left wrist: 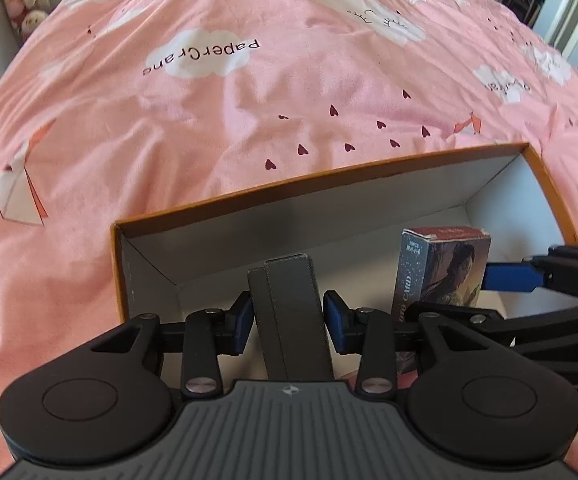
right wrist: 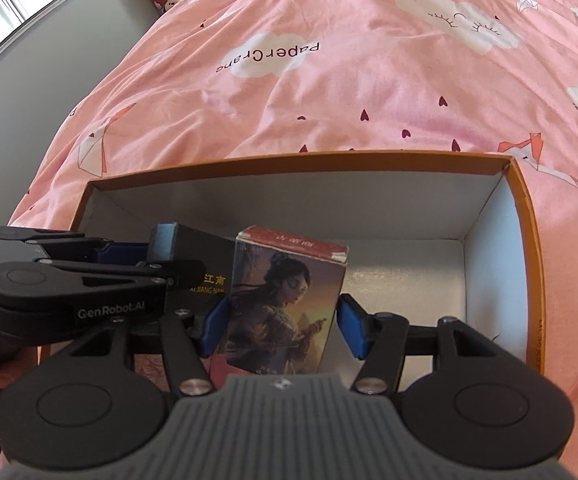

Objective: Organize objects
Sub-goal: 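Lower the black box into the box with the left tool while the right tool lowers the card deck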

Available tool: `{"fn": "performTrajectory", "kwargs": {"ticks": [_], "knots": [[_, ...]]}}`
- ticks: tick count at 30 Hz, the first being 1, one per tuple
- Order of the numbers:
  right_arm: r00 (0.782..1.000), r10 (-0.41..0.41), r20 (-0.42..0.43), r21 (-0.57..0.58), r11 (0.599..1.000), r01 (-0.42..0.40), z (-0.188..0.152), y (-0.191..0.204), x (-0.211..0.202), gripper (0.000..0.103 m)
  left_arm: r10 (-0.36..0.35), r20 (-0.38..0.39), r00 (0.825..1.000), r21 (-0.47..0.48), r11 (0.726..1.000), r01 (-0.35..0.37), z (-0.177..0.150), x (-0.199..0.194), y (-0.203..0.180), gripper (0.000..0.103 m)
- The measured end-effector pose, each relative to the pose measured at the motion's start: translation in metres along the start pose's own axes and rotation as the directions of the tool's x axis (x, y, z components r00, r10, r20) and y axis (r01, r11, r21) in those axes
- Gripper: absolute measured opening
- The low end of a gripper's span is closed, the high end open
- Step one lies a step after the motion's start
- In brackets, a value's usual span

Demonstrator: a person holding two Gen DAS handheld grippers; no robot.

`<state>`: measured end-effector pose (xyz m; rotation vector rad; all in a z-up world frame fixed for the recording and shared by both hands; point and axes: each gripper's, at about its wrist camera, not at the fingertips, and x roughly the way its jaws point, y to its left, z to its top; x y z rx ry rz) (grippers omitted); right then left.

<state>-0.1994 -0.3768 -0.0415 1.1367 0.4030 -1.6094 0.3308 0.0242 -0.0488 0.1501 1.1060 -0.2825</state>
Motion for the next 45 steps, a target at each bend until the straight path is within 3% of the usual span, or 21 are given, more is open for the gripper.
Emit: {"fn": "performTrajectory", "kwargs": {"ticks": [5,7,8,11,15,17,18,21,29,45], "knots": [[1.0,-0.002,-0.008,-0.002,1.0,0.002,-0.001,-0.001,0.004,0.061,0.076,0.014,0.997,0.088,0.993,-0.077,-0.003,-0.004,-0.009,0.047],[1.0,-0.002,-0.01,0.0,1.0,0.002,-0.001,-0.002,0.005,0.061,0.138,0.034,0.99,0.116,0.983,-0.141,-0.004,-0.006,-0.012,0.059],[1.0,-0.001,-0.011,0.002,1.0,0.001,-0.001,-0.002,0.005,0.061,0.157,0.044,0.987,0.13,0.978,-0.162,-0.004,-0.007,-0.012,0.06],[1.0,-0.003,-0.011,0.004,1.0,0.003,-0.002,-0.002,0.005,0.061,0.159,0.042,0.986,0.128,0.978,-0.163,-0.005,-0.01,-0.008,0.06],[1.0,-0.004,-0.013,0.003,1.0,0.004,-0.002,0.0,0.006,0.061,0.176,0.049,0.983,0.131,0.975,-0.181,-0.006,-0.015,-0.005,0.046],[1.0,-0.003,-0.016,0.001,1.0,0.003,-0.001,0.001,0.006,0.061,0.188,0.052,0.981,0.139,0.971,-0.193,-0.008,-0.018,-0.004,0.027],[1.0,-0.002,-0.016,0.0,1.0,0.002,-0.001,0.002,0.007,0.061,0.188,0.049,0.981,0.137,0.972,-0.193,-0.009,-0.019,-0.003,0.025],[1.0,-0.001,-0.018,0.0,1.0,0.001,0.0,0.004,0.008,0.061,0.167,0.036,0.985,0.119,0.978,-0.17,-0.01,-0.021,0.002,0.015],[0.999,0.011,-0.03,0.005,1.0,-0.011,0.01,0.009,0.016,0.061,0.092,0.092,0.991,0.005,0.996,-0.093,-0.008,-0.048,0.022,0.015],[0.988,-0.06,-0.143,-0.099,0.994,0.046,0.028,0.036,0.066,0.061,-0.007,0.153,0.988,-0.139,0.99,0.028,-0.022,-0.07,0.038,0.017]]}}
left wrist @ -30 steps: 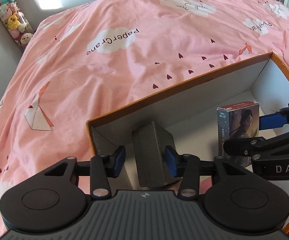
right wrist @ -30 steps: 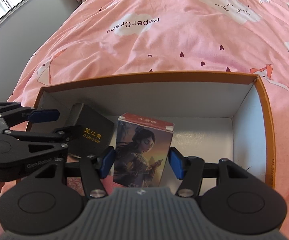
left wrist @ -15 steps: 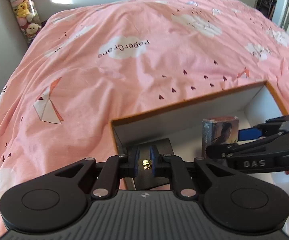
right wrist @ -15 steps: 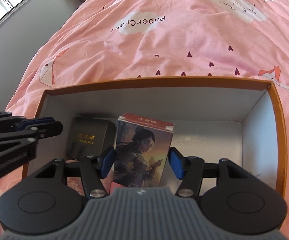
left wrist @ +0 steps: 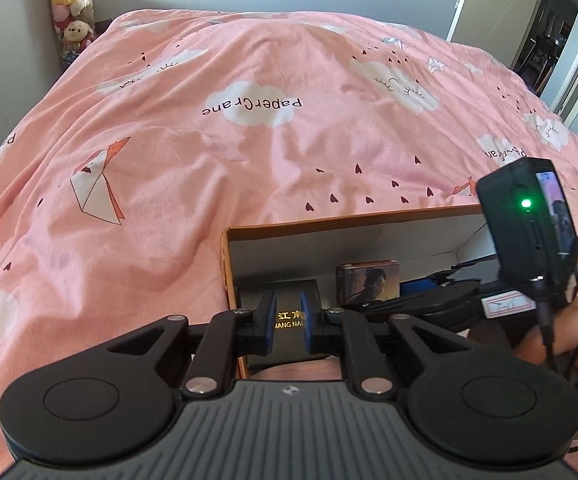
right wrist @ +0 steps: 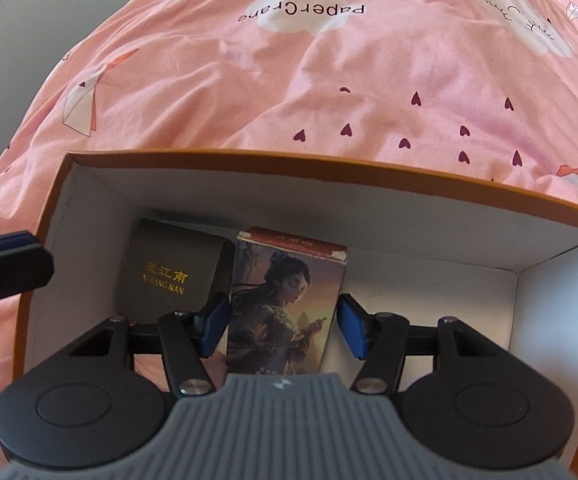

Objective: Organize objects
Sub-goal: 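Lower the black box into the box with the left tool while the right tool lowers the card deck, then open both tools and release the black box and card deck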

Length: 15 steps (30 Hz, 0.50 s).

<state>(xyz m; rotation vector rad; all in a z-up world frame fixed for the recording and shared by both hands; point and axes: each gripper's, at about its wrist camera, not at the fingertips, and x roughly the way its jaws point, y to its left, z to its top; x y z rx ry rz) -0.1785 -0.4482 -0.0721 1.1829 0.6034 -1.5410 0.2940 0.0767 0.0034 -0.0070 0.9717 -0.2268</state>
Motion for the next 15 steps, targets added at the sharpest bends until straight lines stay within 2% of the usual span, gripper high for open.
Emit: {"fn": "performTrajectory", "kwargs": {"ticks": [9,15], "knots": [[0.999,-0.022,-0.049,-0.007,1.0,0.022,0.006,0.003,0.018,0.061,-0.004,0.013,1.0,-0.026,1.0,0.004,-0.007,0.004,-0.003,0.017],[0.997,0.023,-0.069,0.042,0.999,-0.02,0.005,-0.006,0.018,0.061,-0.009,0.017,1.0,-0.072,0.997,0.01,-0.014,0.007,-0.005,0.017]]}}
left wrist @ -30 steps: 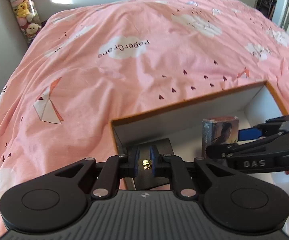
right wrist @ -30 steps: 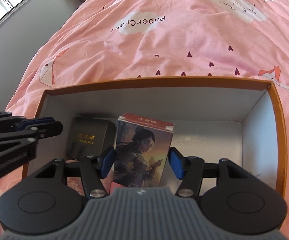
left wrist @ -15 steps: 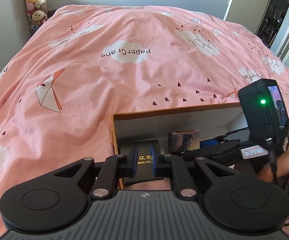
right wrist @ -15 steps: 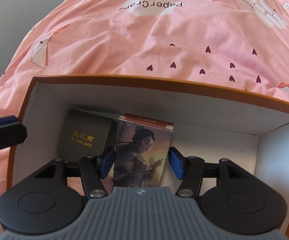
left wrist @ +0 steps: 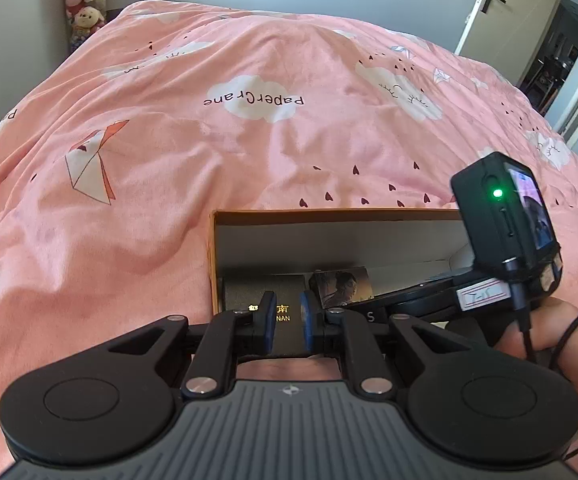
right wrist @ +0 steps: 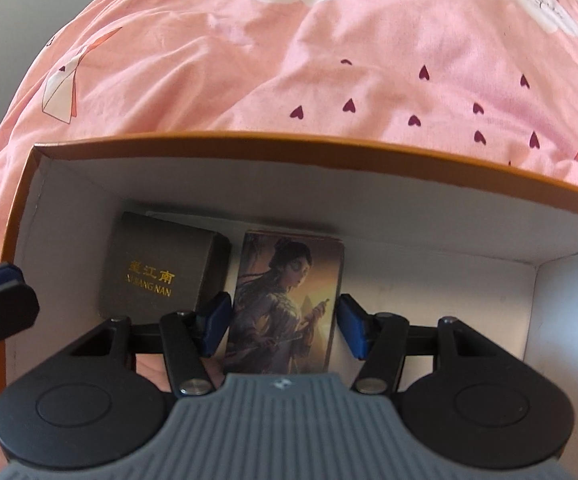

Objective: Organize objects
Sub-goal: 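Open both tools and release the black box and card deck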

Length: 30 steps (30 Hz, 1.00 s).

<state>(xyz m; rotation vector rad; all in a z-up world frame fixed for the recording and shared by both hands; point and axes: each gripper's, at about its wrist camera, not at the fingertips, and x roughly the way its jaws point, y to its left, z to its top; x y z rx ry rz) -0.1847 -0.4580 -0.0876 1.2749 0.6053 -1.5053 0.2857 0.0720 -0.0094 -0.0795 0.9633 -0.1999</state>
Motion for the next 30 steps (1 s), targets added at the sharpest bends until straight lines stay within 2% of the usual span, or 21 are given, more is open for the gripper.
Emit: {"fn": "performTrajectory", "kwargs": {"ticks": [3,7,8,11,21,26,30], "knots": [[1.0,0.022,0.009,0.017,1.0,-0.022,-0.004,-0.004,-0.005,0.061,0.015,0.014,1.0,-0.01,1.0,-0.015,-0.006,-0.001,-0.005,0.017],[0.999,0.029,0.023,0.041,0.999,-0.029,-0.01,-0.011,-0.013,0.061,0.002,0.034,0.999,-0.031,1.0,-0.001,-0.013,-0.005,-0.013,0.018],[0.999,0.033,0.023,0.049,0.998,-0.034,-0.012,-0.013,-0.015,0.06,-0.005,0.037,0.999,-0.037,0.999,0.006,-0.014,-0.005,-0.014,0.019],[0.999,0.05,0.015,0.073,0.996,-0.051,-0.016,-0.016,-0.016,0.044,-0.018,0.037,0.999,-0.05,0.999,0.02,-0.02,-0.006,-0.018,0.02],[0.999,0.0,0.032,0.034,0.999,-0.001,-0.024,-0.007,-0.014,0.04,-0.017,0.025,1.0,-0.07,0.997,0.019,-0.029,-0.007,-0.017,0.02],[0.993,-0.044,0.112,-0.018,0.999,0.046,-0.038,-0.003,-0.045,0.04,-0.025,0.032,0.999,-0.066,0.997,0.027,-0.035,-0.015,-0.023,0.02],[0.98,-0.046,0.194,-0.052,0.997,0.057,-0.058,0.0,-0.077,0.04,-0.042,0.047,0.998,-0.069,0.997,0.046,-0.041,-0.026,-0.029,0.02]]}}
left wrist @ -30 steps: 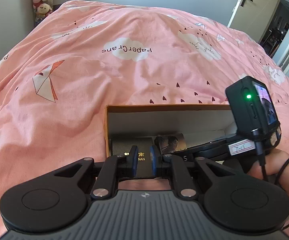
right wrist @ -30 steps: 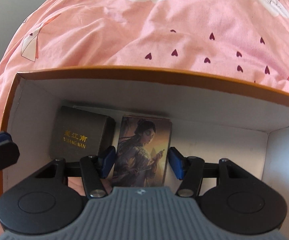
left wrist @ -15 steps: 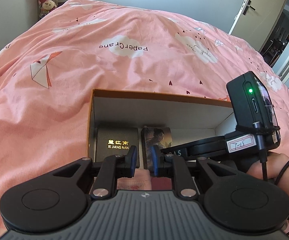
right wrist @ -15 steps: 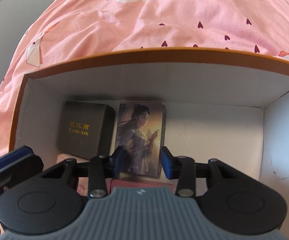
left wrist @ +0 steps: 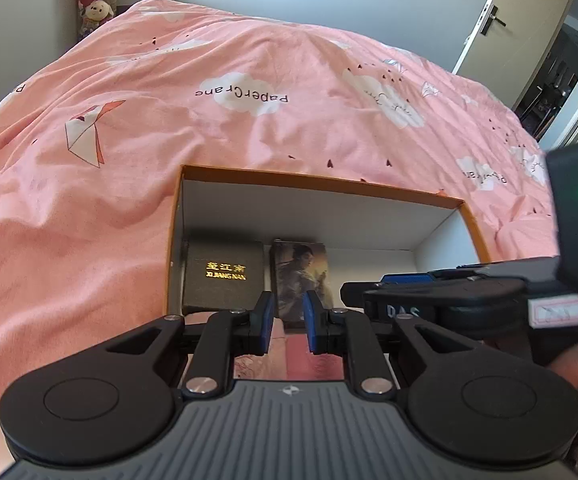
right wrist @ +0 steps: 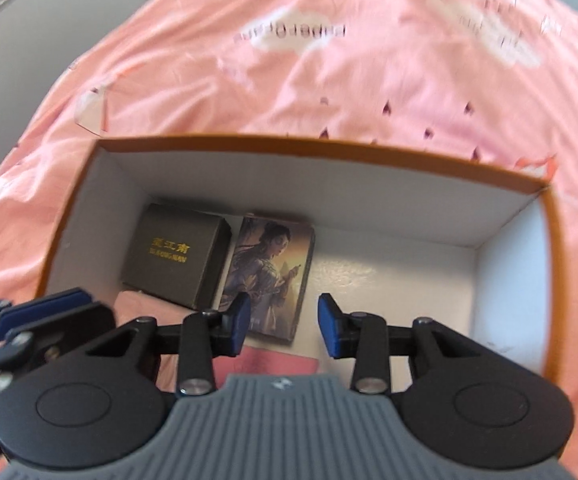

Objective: Organize objects
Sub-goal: 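Open both tools and release the black box and card deck, then move the left tool back toward the plush toys beside the box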

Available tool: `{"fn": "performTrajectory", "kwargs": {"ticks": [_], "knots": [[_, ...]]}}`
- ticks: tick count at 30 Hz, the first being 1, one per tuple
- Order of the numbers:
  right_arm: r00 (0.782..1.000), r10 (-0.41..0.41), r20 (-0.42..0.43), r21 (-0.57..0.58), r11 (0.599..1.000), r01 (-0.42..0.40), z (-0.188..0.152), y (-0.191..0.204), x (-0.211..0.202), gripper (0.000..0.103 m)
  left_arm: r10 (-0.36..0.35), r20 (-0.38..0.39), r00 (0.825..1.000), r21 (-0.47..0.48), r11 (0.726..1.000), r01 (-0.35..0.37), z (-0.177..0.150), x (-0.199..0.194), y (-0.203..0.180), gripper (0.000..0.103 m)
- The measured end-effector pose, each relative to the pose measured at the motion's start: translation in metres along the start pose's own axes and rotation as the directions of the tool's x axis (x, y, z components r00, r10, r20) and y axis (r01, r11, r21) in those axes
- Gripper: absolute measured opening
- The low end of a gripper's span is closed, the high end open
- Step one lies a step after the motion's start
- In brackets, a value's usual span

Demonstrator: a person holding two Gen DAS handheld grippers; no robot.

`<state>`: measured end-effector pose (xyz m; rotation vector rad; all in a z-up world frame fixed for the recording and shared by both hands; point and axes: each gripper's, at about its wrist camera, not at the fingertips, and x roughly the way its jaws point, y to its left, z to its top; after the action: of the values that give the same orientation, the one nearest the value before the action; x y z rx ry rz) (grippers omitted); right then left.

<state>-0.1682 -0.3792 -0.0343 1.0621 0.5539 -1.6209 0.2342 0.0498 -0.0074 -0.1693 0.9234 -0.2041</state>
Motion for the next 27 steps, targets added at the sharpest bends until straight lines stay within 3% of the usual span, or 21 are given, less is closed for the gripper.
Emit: {"fn": "performTrajectory", "kwargs": {"ticks": [14,24,27], "knots": [[0.982,0.008,0.189,0.03,0.999,-0.014,-0.064,0.008,-0.086,0.04,-0.059,-0.005,0.998,0.044,0.997,0.059,-0.025,-0.034,-0.022,0.022],[0.944,-0.055,0.326,-0.008,0.998,0.061,-0.111,0.024,-0.121,0.04,-0.119,-0.064,0.991,0.082,0.989,0.124,-0.054,-0.047,-0.026,0.022],[0.922,-0.076,0.38,-0.007,0.996,0.085,-0.128,0.024,-0.131,0.04,-0.119,-0.086,0.989,0.111,0.985,0.129,-0.063,-0.051,-0.026,0.022]]}}
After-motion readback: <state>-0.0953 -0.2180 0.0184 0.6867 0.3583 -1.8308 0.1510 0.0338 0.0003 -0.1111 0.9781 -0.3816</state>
